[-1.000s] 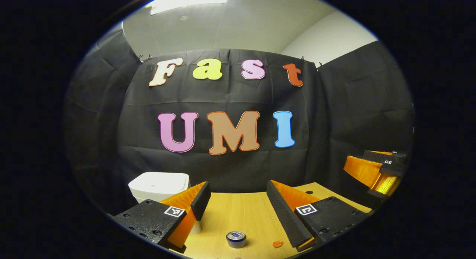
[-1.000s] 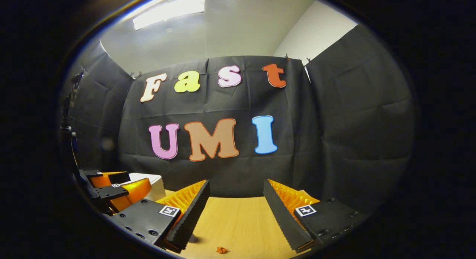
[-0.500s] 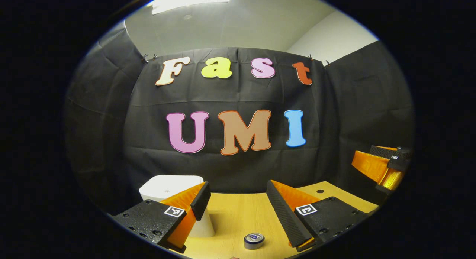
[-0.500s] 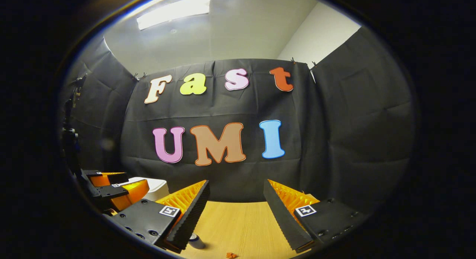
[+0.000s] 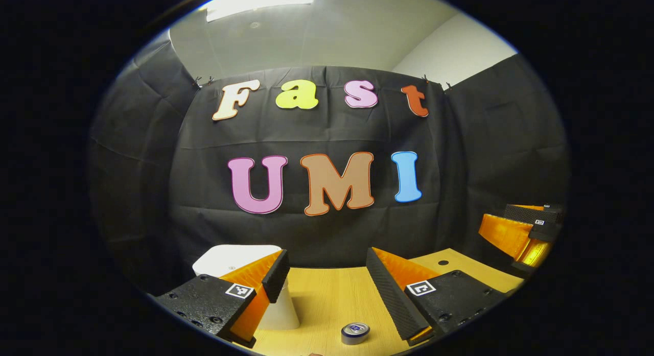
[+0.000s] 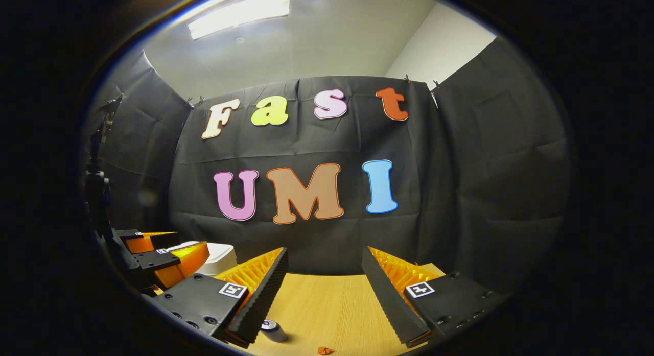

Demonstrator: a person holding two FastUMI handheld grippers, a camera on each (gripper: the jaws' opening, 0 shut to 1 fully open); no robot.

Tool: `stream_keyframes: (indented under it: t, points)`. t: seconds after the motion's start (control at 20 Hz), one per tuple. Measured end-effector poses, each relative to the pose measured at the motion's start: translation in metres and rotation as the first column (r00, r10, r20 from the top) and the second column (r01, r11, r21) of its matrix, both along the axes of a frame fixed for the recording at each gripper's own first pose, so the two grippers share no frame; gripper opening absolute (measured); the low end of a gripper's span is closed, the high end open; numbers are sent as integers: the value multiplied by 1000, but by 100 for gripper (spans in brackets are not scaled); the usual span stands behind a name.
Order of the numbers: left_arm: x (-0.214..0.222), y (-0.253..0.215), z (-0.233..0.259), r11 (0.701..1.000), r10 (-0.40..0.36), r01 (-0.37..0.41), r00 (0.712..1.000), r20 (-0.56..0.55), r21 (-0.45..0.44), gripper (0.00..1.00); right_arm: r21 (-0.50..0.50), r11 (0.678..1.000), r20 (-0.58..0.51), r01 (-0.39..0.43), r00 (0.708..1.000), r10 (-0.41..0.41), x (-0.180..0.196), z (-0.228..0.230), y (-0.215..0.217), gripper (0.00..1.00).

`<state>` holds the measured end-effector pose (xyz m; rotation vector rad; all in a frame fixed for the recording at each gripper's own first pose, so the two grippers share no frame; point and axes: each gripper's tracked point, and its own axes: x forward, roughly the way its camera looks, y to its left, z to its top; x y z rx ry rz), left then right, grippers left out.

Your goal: Press the lid of the desktop garbage bin to open it, pick up the crumpled paper on the desktop and throw it into the bin, then pick up the pop can on the desktop and drop it into the bin, and finally close the garbage bin lid.

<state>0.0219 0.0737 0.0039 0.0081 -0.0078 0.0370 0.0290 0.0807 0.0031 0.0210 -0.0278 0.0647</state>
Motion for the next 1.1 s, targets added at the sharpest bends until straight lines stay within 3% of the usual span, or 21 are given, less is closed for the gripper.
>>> stream_keyframes:
  t: [0.95,1.05,1.1]
  points:
    - [-7,-7,4,1000,-12,12,1000,13,-6,92,-10,1000,-31,-3,1000,2,-8,-8,-4,96]
    - [-7,-8,6,1000,-18,18,1000,19,-8,91,-12,1000,-27,-1,1000,1,-9,-6,-5,97]
    - [-9,-9,7,1000,-20,21,1000,22,-7,79,-12,1000,-25,-2,1000,2,-10,-7,-6,97]
